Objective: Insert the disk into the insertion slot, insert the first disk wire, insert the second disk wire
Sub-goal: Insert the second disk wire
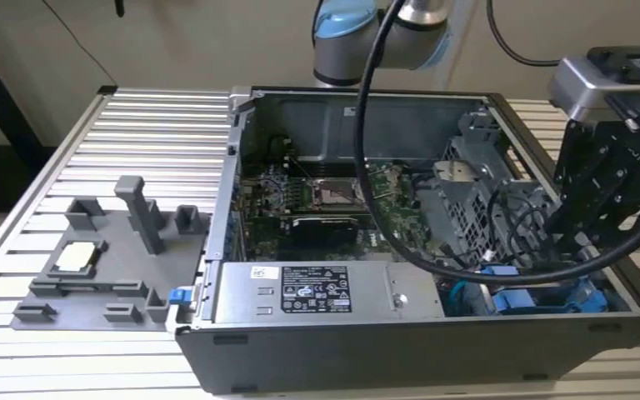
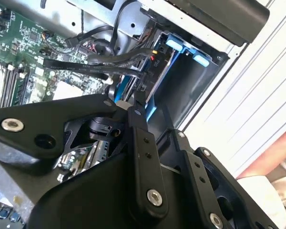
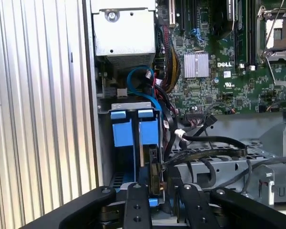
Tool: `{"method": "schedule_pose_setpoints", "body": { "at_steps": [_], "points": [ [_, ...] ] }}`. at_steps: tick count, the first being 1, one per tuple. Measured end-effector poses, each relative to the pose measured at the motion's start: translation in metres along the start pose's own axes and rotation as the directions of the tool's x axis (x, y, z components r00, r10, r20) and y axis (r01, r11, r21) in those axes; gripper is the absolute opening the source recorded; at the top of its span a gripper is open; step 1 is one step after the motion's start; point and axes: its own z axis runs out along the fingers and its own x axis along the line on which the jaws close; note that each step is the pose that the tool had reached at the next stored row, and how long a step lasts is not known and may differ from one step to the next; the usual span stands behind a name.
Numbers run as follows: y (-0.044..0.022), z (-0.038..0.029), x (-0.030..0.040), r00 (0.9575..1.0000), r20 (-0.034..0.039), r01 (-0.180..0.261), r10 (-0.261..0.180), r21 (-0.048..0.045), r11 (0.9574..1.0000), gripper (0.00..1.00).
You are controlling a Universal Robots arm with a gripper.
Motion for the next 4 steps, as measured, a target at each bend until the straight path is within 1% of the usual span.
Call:
{"method": "schedule_pose_setpoints", "body": {
  "at_steps": [4],
  "points": [
    [0.0000,-0.0001,0.0000,1.0000,-0.0001,0.000,0.000,0.0000,1.0000,0.31]
  ]
}}
